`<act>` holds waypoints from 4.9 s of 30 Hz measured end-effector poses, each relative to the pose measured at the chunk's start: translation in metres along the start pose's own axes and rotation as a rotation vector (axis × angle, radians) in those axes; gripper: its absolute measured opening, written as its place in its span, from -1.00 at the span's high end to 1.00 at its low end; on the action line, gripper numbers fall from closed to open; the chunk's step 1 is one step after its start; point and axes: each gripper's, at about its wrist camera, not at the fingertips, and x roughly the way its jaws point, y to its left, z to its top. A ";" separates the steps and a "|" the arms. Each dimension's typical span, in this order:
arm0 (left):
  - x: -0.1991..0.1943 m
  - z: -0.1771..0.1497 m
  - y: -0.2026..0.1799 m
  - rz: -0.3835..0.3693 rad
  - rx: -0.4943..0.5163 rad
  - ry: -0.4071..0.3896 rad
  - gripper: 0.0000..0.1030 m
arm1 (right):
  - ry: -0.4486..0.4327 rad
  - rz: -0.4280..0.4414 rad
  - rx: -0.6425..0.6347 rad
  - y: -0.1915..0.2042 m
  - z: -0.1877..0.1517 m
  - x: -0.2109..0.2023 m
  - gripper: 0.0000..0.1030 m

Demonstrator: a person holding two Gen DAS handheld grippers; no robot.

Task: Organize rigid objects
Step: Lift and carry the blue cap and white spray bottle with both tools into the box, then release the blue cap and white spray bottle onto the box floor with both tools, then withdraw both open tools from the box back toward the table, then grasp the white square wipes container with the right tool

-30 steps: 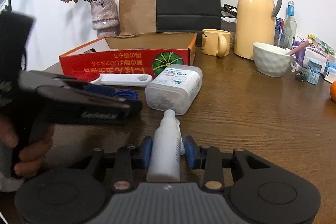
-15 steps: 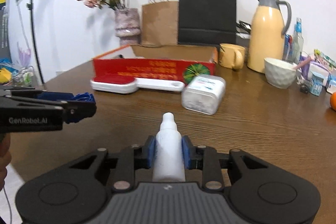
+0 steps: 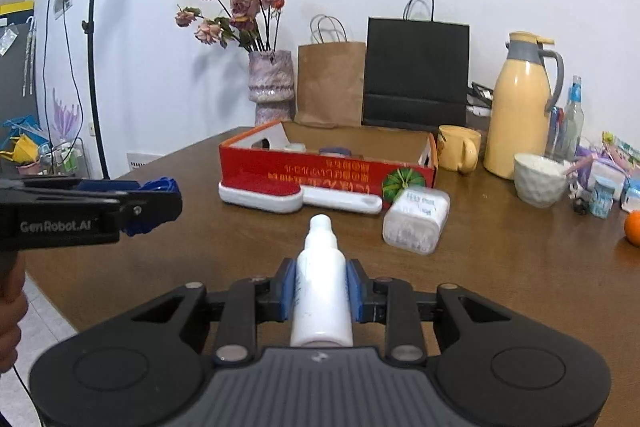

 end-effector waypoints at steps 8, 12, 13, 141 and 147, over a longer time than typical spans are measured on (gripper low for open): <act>0.086 0.092 0.040 -0.088 -0.034 0.038 -0.07 | -0.080 0.047 -0.058 -0.022 0.087 0.040 0.48; 0.161 0.135 0.066 -0.054 -0.076 0.108 -0.07 | -0.062 0.063 -0.004 -0.044 0.141 0.097 0.48; 0.177 0.140 0.073 -0.042 -0.094 0.128 -0.07 | -0.044 0.073 0.025 -0.051 0.152 0.117 0.49; 0.169 0.018 0.007 -0.084 0.005 0.219 -1.00 | 0.137 -0.026 0.070 -0.066 0.013 0.157 -0.31; 0.152 0.010 0.001 -0.177 -0.007 0.221 -0.95 | 0.151 0.270 -0.132 -0.015 -0.007 0.111 -0.32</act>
